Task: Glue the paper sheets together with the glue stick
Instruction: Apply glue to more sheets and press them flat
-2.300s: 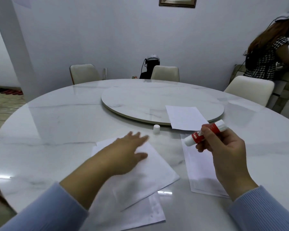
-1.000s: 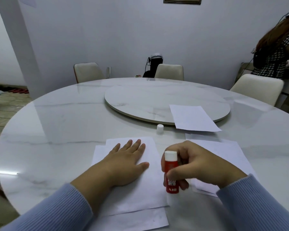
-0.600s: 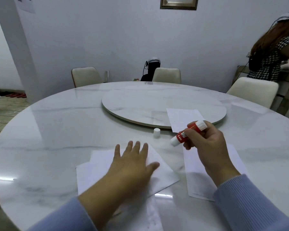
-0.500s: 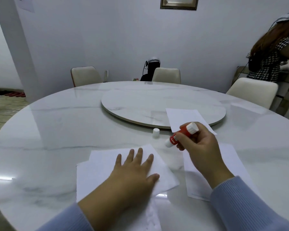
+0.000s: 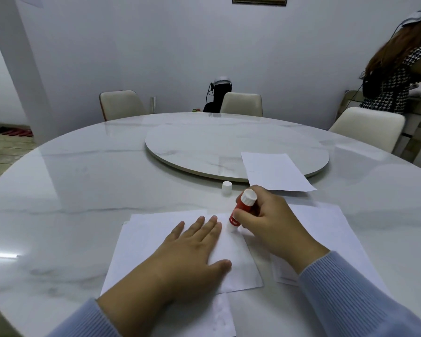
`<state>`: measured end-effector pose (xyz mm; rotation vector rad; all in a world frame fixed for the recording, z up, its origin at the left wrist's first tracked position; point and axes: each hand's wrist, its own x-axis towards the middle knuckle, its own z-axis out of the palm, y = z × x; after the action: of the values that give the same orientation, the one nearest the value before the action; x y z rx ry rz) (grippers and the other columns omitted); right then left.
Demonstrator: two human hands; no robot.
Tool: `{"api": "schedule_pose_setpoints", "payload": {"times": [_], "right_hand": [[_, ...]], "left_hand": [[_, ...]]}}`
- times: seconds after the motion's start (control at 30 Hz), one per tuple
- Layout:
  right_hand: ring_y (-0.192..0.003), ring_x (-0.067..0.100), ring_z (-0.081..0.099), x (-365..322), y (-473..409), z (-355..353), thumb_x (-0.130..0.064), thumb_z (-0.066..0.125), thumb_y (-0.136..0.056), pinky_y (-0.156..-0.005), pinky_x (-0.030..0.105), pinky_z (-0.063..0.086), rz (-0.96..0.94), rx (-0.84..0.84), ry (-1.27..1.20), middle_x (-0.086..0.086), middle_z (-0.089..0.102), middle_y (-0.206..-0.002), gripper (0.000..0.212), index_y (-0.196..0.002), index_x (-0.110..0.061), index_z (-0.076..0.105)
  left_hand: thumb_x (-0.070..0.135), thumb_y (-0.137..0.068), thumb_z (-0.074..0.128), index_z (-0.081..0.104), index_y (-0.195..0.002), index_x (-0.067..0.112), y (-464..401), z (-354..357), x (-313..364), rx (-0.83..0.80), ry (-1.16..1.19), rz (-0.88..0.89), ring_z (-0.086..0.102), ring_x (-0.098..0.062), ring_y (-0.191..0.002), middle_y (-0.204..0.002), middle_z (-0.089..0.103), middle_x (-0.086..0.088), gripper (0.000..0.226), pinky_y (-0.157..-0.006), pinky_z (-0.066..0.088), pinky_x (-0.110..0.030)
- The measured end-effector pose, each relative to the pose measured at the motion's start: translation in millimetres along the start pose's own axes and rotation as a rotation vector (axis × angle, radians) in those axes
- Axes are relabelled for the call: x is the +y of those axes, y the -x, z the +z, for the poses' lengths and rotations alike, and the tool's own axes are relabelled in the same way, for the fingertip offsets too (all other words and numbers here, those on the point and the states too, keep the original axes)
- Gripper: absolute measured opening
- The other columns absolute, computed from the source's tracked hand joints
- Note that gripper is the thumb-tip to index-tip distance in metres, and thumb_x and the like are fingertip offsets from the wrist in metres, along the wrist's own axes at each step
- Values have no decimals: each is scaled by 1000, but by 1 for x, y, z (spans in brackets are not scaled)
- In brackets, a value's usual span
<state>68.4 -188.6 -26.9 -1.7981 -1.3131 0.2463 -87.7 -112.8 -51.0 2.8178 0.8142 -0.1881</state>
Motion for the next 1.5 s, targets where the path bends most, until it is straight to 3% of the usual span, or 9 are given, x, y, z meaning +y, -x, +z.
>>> {"api": "schedule_pose_setpoints", "payload": {"times": [0.13,0.4,0.6,0.67,0.8,0.97,1.13,1.3,1.5], "right_hand": [[-65,22,61,-9,9,-12,-25,65,-65,-63,39,55,7,-146,-19,6,64,-73,14,-76,-17,61],[-58,34,56,-5,14,-25,-10,64,-61,-44,28,47,19,-504,-270,15,63,-65,7,-66,-15,64],[-46,23,46,7,0,-41,-4,57,-72,-36,22,35,86,174,-923,14,61,-61,3,-75,-6,58],[-45,22,40,11,-1,-43,-1,52,-84,-39,24,34,119,300,-890,12,62,-63,10,-78,-8,57],[-44,17,42,6,1,-35,1,55,-85,-42,26,35,102,346,-706,11,56,-67,12,-79,-9,57],[-64,17,64,3,1,-10,-9,66,-83,-61,29,54,-23,197,-383,0,67,-73,15,-86,-22,61],[-85,6,68,7,-10,10,-17,65,-85,-83,28,55,-19,91,-230,-7,73,-87,16,-95,-28,61],[-89,5,65,11,-17,17,-22,63,-86,-76,16,48,-10,12,-107,-7,70,-94,12,-95,-29,58],[-79,20,63,-1,-5,4,-24,63,-81,-72,35,52,-18,-47,-11,0,68,-84,8,-87,-21,59]], "left_hand": [[55,-94,22,-14,-148,31,1,0,0,-5,4,-5,-21,-2,-142,-156,-21,15,69,-118,-13,-35],[52,-96,21,-14,-148,32,0,1,-1,-2,20,17,-22,0,-141,-156,-21,16,66,-117,-14,-32],[23,-97,42,11,-145,49,2,-33,-8,-243,13,240,-29,-6,-139,-155,-21,19,63,-115,-17,-37],[20,-97,42,20,-143,49,0,-35,-9,-148,67,231,-25,-5,-141,-156,-18,18,59,-115,-15,-35],[48,-97,30,10,-150,28,-9,-12,-11,189,160,-100,-11,-10,-147,-161,-3,3,61,-118,-7,-31],[54,-89,45,9,-146,46,-1,-23,-16,-40,122,-2,-9,-4,-145,-157,-7,20,67,-115,-5,-24],[62,-87,41,15,-145,46,3,-15,-16,74,196,5,-1,0,-144,-155,0,27,65,-115,-1,-23],[63,-89,30,-8,-149,34,-1,-4,-16,50,41,33,-14,3,-142,-157,-15,18,76,-118,-9,-27],[64,-90,26,-11,-148,34,-1,-3,-17,19,10,27,-16,3,-142,-156,-17,18,75,-118,-9,-27]]}}
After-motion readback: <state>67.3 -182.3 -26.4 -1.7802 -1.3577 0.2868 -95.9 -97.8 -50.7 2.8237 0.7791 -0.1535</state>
